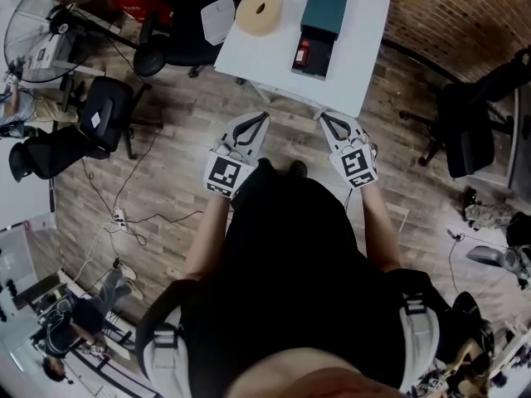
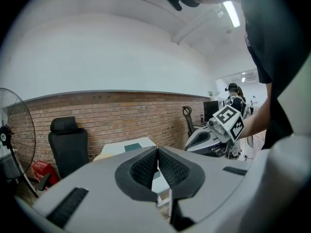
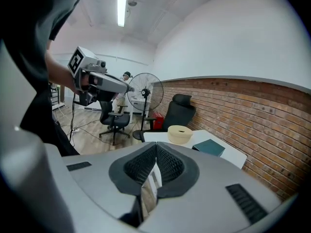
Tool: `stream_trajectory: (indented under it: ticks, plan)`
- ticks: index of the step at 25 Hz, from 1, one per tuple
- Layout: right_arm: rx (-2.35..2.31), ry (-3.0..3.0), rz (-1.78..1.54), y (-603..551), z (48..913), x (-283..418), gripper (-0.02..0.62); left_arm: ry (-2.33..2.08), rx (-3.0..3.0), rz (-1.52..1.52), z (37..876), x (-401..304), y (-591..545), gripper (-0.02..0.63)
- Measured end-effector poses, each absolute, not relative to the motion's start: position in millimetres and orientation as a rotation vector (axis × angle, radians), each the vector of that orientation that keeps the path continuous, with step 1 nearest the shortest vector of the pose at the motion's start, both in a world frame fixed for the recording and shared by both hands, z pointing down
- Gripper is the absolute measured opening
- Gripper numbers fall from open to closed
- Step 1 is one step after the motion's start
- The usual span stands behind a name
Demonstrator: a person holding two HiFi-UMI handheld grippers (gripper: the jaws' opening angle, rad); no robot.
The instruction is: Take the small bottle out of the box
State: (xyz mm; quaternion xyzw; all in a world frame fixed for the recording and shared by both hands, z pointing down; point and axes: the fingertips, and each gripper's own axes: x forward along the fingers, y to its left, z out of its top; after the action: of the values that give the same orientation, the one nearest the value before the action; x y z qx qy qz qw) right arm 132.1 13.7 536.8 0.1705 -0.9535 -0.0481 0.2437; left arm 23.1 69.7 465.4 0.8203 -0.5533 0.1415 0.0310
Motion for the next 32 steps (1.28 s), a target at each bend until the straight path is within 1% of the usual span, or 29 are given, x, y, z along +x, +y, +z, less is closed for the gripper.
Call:
stream_trajectory:
  ticks: [16,32]
  plan:
    - [0.558,-2.558,-0.117,-27,547,119,-0.002,-1.592,2.642,0.409,467,8,4,0.02]
    - [0.709,-2.485,-0.041,-112,555,70,-0.002,-1.372,2.766,0.405,469,-38,-109,0.02]
